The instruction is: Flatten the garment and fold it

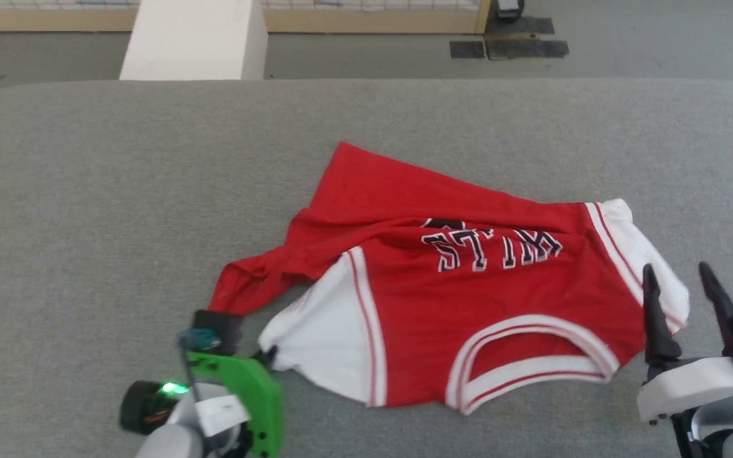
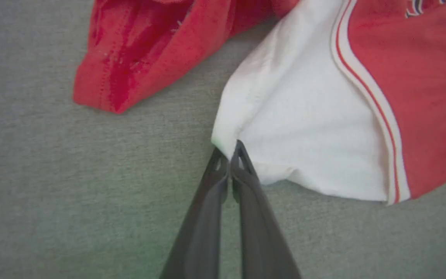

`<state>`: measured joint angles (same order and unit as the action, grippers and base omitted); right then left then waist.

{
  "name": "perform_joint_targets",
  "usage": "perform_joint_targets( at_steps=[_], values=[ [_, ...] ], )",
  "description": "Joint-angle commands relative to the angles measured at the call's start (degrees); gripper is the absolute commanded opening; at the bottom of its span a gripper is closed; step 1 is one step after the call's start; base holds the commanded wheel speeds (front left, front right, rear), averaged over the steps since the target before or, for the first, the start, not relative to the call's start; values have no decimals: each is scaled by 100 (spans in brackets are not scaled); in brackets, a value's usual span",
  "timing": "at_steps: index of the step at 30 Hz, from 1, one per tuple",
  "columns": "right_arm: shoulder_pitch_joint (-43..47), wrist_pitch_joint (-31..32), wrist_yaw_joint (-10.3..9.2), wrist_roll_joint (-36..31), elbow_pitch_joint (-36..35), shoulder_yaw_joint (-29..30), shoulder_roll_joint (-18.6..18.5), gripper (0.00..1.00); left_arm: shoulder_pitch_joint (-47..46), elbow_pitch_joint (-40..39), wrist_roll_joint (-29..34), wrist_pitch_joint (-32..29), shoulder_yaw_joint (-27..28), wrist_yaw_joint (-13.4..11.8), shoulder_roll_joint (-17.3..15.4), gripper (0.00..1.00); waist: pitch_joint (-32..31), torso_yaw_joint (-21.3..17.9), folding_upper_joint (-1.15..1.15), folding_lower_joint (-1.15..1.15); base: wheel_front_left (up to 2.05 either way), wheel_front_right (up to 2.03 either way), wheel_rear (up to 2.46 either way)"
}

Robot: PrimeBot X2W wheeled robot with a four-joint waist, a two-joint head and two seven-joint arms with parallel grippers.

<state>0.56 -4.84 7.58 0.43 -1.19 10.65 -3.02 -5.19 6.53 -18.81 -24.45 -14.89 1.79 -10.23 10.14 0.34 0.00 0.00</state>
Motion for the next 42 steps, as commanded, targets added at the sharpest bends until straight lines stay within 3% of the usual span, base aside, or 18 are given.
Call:
perform_joint_targets(
  at_steps=[1,8,16,17,18,19,26,31,36,42],
  values=[
    [108,118,-9,45,52,-56,13,100,128,-65,-55,94,143,-89,-113,0,-180,182,0,0,0,0,0],
    [282,960,-9,75,248,-190,-12,100,327,-57,-238,387,540,-223,-274,0,-275,425,0,0,0,0,0],
    [309,1595,-9,95,326,-78,-7,100,292,471,-261,731,742,-240,-452,0,-321,494,0,0,0,0,0],
    [321,1644,-9,106,318,-64,-7,100,284,528,-260,806,756,-240,-455,18,-352,498,0,0,0,0,0],
    [331,1684,-9,117,308,-52,-8,100,277,560,-255,890,772,-251,-452,81,-378,500,0,0,0,0,0],
    [345,1742,-9,134,293,-29,-12,100,261,578,-231,1006,780,-262,-450,100,-409,503,0,0,0,0,0],
    [328,2400,-9,391,83,87,-271,100,184,447,-47,2259,763,-141,-401,100,-530,573,0,0,0,0,0],
    [136,3457,-9,646,118,292,-582,100,154,327,308,3614,648,-35,-398,100,-458,689,0,0,0,0,0],
    [-297,4275,-9,978,386,335,-859,100,207,367,416,3888,593,-31,-269,100,-341,877,0,0,0,0,0],
    [-624,4805,-9,1018,857,161,-1014,100,124,496,453,3933,547,11,-141,100,-205,1071,0,0,0,0,0]
  ],
)
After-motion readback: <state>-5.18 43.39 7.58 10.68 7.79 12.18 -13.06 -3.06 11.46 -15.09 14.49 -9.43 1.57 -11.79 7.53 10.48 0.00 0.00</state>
